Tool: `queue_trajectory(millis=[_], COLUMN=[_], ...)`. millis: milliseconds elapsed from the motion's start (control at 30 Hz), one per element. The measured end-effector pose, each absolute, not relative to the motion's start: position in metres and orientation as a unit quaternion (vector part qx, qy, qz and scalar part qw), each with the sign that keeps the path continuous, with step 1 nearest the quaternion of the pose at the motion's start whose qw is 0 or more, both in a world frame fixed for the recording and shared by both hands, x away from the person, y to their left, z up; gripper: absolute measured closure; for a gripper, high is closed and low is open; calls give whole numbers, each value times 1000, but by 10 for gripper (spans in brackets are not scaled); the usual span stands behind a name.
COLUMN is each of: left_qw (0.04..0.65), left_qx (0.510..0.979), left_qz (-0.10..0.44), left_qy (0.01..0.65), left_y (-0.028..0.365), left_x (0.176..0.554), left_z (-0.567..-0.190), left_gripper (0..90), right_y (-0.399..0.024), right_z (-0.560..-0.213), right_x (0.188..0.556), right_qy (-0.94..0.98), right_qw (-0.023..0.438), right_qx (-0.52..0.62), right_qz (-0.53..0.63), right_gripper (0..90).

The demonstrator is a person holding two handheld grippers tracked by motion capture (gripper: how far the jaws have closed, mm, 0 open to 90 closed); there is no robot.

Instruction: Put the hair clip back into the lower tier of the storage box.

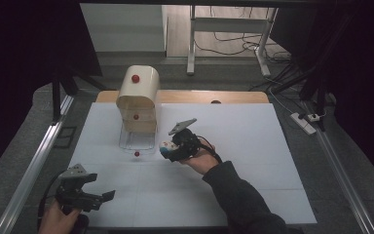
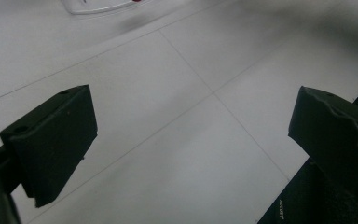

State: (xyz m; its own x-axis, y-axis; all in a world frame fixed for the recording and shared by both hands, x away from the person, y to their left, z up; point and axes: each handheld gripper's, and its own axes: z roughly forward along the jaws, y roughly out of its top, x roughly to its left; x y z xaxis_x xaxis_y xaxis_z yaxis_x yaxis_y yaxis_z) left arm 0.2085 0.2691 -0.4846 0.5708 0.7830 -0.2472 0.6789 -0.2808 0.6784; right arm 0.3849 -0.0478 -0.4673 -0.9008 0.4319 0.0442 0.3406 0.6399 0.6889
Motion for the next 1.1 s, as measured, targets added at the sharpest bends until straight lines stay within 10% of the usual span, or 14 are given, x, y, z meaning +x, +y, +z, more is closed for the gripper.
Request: queue_trajectory(millis=[1100], left_qw=[382], left_qx=[802], left_qz=[64], left_qy=[456], left_y=[268], left_x=[209], left_z=[-485], left_gripper=[14], right_y=[10], right_z=[-463], right_x=[402], right_qy=[898], right_qw=[61], right_qx=[196], right_qz=[388], right_gripper=[400])
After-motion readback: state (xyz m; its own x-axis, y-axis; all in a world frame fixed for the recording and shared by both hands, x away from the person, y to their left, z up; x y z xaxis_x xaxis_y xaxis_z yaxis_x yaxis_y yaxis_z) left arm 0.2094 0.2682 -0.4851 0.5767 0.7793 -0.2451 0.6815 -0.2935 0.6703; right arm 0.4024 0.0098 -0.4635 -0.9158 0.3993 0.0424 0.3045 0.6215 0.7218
